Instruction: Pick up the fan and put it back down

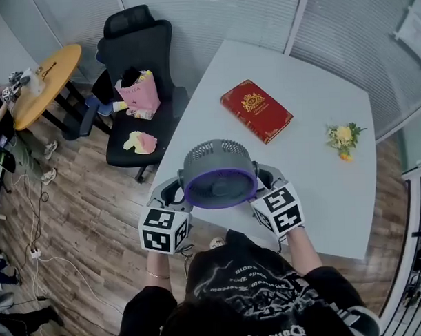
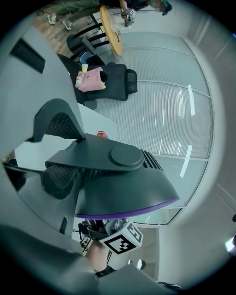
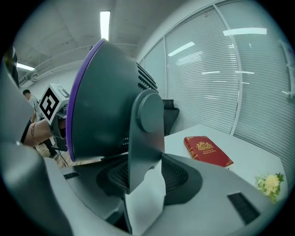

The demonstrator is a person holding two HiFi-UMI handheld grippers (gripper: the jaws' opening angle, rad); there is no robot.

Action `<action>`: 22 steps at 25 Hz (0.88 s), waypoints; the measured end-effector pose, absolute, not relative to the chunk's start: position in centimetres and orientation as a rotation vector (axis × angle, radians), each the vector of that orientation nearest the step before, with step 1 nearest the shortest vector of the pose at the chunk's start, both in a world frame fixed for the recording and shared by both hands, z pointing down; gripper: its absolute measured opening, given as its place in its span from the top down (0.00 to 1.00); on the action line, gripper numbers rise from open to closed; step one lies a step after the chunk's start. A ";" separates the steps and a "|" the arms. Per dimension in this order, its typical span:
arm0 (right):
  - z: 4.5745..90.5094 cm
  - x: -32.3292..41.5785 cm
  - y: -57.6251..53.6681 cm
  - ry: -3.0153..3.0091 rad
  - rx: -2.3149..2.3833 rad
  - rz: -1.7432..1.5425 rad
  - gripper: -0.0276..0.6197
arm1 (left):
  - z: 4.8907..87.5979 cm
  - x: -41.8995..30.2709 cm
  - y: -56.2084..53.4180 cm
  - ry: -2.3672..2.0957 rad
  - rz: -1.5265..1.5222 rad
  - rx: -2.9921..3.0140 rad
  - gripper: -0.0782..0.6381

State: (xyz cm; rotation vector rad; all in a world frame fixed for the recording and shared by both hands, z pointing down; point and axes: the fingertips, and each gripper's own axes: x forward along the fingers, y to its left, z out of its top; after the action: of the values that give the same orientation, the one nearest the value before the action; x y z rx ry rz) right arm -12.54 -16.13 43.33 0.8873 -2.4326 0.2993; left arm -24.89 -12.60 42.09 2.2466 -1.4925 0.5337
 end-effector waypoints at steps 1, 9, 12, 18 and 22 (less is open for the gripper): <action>43.3 -12.5 -15.8 -2.434 0.894 0.303 0.69 | 41.9 -24.9 -12.3 -1.492 0.531 2.252 0.69; 43.2 -12.2 -12.9 -2.438 0.954 0.334 0.69 | 41.8 -24.8 -10.1 -1.467 0.532 2.277 0.70; 43.5 -11.7 -11.6 -2.425 0.986 0.341 0.69 | 42.2 -24.4 -9.1 -1.447 0.533 2.285 0.70; 43.2 -10.7 -9.0 -2.411 1.055 0.350 0.69 | 42.2 -23.6 -7.3 -1.414 0.542 2.303 0.71; 42.9 -10.1 -7.4 -2.400 1.103 0.346 0.69 | 42.1 -23.2 -6.1 -1.414 0.537 2.311 0.73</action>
State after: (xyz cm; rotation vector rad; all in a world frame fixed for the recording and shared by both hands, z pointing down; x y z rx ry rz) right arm -10.14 -7.36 42.92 1.1026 -2.4000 0.3462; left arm -23.17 -6.15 42.06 2.3108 -1.4144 0.5371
